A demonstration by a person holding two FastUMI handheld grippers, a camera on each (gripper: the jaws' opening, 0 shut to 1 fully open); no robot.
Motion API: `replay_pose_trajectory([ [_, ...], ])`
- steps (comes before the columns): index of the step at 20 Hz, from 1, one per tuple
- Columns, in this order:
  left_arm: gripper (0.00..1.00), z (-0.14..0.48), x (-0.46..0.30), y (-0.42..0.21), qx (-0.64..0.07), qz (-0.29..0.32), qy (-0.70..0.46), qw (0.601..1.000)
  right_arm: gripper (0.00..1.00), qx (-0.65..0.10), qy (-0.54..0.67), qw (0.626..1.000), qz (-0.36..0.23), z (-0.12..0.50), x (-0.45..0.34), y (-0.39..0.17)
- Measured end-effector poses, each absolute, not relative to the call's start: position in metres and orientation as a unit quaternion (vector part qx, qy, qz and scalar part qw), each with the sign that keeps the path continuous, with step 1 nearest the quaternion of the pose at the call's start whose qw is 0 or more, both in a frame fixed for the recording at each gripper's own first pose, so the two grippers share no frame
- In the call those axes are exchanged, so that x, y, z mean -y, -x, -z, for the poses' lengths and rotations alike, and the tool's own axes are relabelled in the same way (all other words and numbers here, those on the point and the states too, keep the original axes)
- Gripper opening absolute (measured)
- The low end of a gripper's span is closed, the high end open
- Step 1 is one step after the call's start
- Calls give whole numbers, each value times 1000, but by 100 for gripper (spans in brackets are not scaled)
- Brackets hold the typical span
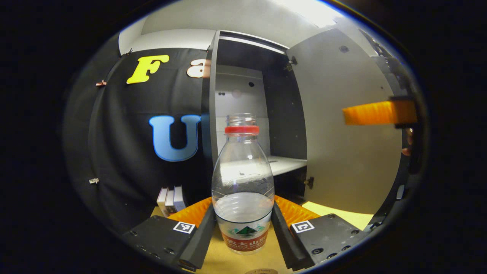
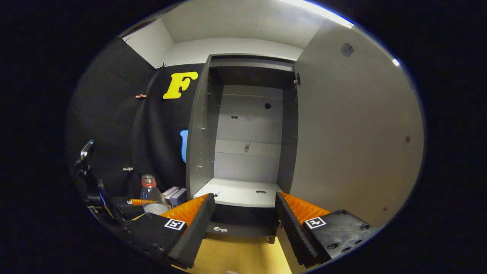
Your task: Open the cabinet door with the right hand, grasp the bottle in the cabinet with the left hand and place it on the coaster, then close the cabinet door with the right hand.
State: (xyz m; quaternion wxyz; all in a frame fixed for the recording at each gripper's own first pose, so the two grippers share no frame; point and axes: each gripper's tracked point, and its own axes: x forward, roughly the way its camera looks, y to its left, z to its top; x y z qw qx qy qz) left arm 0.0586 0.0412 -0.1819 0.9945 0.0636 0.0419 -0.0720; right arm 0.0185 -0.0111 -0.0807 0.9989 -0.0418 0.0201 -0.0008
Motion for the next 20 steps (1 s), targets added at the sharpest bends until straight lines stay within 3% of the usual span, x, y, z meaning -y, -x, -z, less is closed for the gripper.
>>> replay_pose_trajectory([
  [9,77,307,-32,-13,-81,79,1,994,98,-63,9,998,22,138,35,-27],
  [20,77,378,-41,-5,-95,59,-28,993,98,-126,35,991,0,190,18,-22],
])
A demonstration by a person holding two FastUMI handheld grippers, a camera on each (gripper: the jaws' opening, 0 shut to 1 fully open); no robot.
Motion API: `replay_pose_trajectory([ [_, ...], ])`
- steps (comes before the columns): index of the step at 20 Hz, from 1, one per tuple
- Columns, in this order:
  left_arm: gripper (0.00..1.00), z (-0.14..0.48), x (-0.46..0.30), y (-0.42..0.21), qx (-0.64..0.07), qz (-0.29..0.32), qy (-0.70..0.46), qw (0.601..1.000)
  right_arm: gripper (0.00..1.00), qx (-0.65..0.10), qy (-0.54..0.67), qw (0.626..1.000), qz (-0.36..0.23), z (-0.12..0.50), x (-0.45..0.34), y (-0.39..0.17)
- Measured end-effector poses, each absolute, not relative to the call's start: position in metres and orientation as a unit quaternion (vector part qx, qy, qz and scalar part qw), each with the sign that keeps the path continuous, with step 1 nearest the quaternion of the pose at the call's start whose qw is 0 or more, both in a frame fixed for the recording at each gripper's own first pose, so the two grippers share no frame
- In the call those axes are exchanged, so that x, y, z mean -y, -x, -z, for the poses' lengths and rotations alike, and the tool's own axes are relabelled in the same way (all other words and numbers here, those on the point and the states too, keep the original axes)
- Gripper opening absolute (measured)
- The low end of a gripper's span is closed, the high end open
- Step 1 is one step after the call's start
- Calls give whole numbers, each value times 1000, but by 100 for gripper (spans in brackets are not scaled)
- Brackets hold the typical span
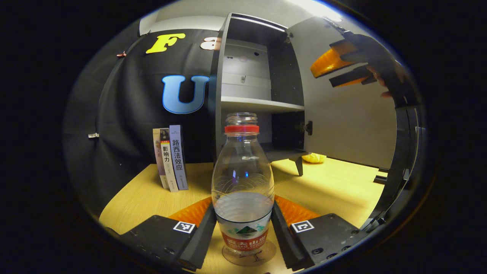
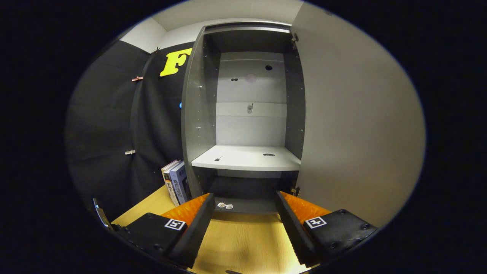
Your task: Open the cabinet door with the right hand, grasp the bottle in the cabinet with the left hand and place it on the coaster, then close the cabinet door with the right hand.
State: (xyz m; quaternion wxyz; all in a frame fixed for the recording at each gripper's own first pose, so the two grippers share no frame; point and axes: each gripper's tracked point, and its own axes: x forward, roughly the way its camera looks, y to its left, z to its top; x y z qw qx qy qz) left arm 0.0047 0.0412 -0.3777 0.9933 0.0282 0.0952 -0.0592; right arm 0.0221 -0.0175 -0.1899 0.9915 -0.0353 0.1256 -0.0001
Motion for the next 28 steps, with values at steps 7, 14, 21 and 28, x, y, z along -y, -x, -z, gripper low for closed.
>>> replay_pose_trajectory([
  [7,80,391,-36,-3,-96,72,-12,993,98,-139,58,988,-20,198,3,-24],
  [14,95,390,-31,2,-115,83,-21,990,98,-152,91,984,-37,206,-9,-23],
  [21,95,329,-29,-9,-75,94,-36,992,98,-146,88,985,-26,183,-4,-20],
  [28,95,226,3,-19,-43,155,-37,986,98,-136,73,988,23,123,23,14],
])
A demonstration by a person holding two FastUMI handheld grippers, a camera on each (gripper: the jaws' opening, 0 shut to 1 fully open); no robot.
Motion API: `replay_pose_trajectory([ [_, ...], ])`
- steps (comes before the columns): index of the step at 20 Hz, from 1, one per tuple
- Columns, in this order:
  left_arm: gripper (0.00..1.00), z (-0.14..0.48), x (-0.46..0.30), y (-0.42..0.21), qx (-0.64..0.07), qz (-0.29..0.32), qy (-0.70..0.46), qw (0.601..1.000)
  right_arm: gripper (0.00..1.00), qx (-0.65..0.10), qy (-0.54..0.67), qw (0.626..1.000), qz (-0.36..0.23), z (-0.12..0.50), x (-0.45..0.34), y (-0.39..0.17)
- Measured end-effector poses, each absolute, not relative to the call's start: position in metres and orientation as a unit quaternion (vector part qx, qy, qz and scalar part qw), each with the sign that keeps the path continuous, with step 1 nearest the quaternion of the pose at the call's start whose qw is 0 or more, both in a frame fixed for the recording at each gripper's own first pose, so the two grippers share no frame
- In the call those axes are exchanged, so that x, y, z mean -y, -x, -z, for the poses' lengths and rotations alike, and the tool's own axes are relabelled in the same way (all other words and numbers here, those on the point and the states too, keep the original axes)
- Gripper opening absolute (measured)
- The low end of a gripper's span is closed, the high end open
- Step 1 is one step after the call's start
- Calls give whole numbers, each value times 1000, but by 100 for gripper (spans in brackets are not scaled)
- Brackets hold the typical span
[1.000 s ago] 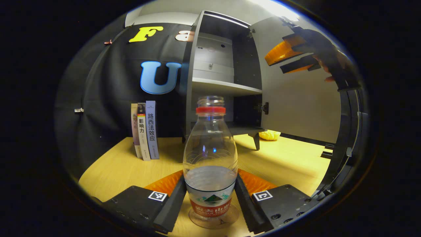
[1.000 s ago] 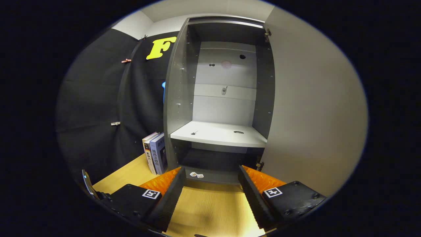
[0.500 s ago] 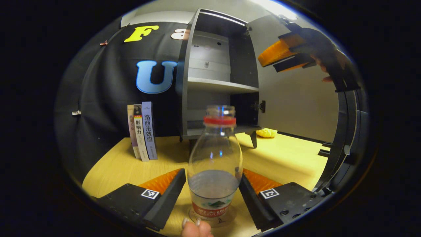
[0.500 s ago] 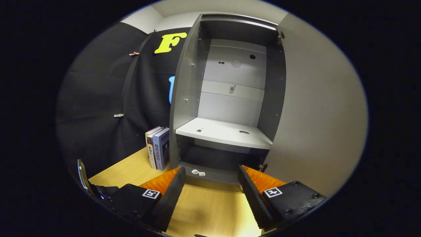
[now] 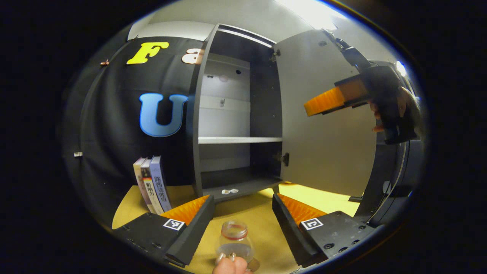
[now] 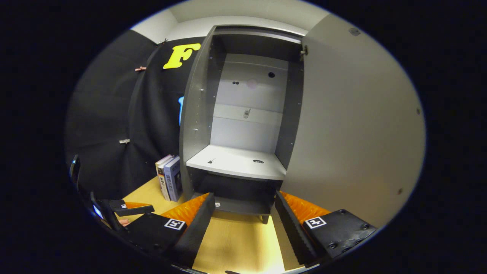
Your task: Open the cabinet door with the right hand, grasp the bottle in the cabinet with the left hand and place it on the coaster, then close the cabinet door with the right hand.
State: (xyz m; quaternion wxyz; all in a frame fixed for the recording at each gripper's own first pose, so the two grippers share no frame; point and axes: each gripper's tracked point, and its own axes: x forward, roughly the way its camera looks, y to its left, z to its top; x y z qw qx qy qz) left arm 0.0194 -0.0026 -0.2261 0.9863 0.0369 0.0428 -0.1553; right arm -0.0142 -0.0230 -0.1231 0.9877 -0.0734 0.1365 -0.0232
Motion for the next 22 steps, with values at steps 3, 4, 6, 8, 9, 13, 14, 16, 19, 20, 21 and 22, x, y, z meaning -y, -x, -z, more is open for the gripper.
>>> replay_pose_trajectory([
  [3,95,185,10,-25,-31,167,-60,984,98,-109,49,992,42,85,30,47],
  [4,95,169,16,-27,-23,177,-67,982,97,-107,33,993,42,79,31,61],
  [6,95,139,26,-34,-4,189,-76,979,100,-100,14,993,62,68,41,93],
  [8,95,127,42,-40,2,211,-70,975,94,-85,13,991,100,54,68,125],
  [9,94,127,50,-41,-2,222,-64,973,94,-80,12,990,119,46,81,144],
  [13,96,145,80,-49,-48,257,-37,965,94,-58,39,972,224,25,151,187],
  [14,96,147,89,-51,-53,268,-32,961,93,-54,43,967,246,21,167,193],
  [16,94,147,108,-54,-57,290,-27,955,100,-52,49,960,271,18,196,196],
  [19,92,134,133,-55,-35,303,-36,952,97,-48,46,963,259,16,221,181],
  [20,92,131,139,-56,-29,301,-42,952,97,-46,41,967,246,15,225,173],
  [21,92,129,144,-58,-24,299,-44,953,96,-43,36,971,231,15,229,166],
  [22,92,127,151,-59,-23,298,-42,953,94,-39,31,975,216,16,233,154],
])
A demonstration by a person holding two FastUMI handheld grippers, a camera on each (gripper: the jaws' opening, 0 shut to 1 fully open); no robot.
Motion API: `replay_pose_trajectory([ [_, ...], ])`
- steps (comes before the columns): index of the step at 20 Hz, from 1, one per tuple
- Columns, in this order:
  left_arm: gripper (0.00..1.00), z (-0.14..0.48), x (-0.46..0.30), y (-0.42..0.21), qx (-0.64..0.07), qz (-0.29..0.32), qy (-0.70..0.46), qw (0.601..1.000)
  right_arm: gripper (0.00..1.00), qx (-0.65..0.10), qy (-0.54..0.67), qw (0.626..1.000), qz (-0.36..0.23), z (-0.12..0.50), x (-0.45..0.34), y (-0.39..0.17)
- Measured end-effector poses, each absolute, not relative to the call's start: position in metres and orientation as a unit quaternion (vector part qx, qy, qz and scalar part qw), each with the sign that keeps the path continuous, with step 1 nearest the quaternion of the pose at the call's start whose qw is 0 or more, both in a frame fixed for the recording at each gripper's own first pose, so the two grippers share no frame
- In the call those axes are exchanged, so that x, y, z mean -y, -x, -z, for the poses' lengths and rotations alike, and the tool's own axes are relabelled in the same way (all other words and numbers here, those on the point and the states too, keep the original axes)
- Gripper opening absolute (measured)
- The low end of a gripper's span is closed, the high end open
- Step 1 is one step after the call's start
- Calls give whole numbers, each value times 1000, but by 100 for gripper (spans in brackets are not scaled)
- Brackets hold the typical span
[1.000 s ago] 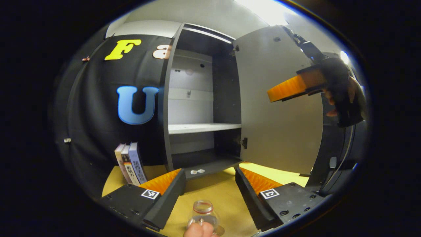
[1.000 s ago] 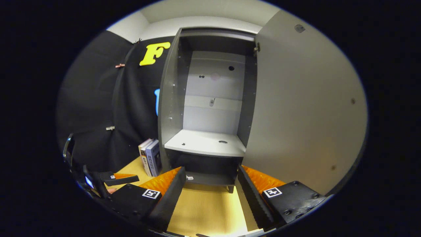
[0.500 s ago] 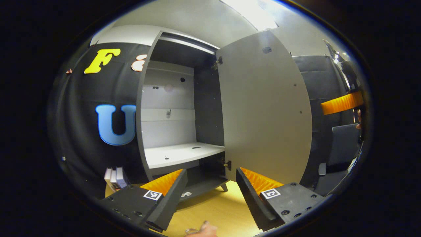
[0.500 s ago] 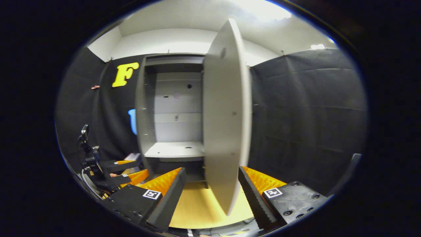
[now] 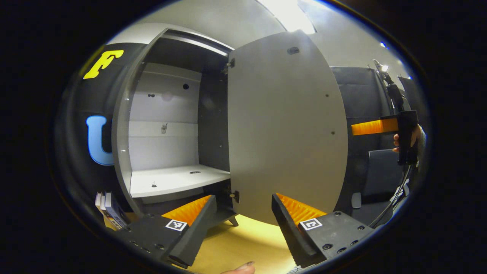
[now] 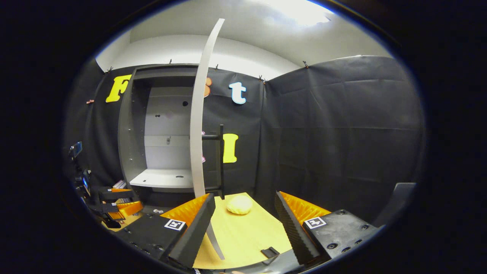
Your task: Open the cabinet door with the right hand, grasp the bottle in the cabinet with the left hand and place it on the coaster, then close the cabinet door with the right hand.
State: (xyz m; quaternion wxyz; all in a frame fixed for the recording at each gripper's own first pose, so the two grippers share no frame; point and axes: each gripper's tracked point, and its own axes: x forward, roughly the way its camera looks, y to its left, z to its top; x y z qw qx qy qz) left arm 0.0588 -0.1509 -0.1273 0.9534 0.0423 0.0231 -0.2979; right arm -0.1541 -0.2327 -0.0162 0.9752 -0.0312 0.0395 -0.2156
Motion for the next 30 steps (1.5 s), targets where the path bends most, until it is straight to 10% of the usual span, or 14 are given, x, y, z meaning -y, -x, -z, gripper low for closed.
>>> replay_pose_trajectory([
  [30,92,129,25,-55,-46,136,-24,989,95,-67,-15,991,-113,40,54,62],
])
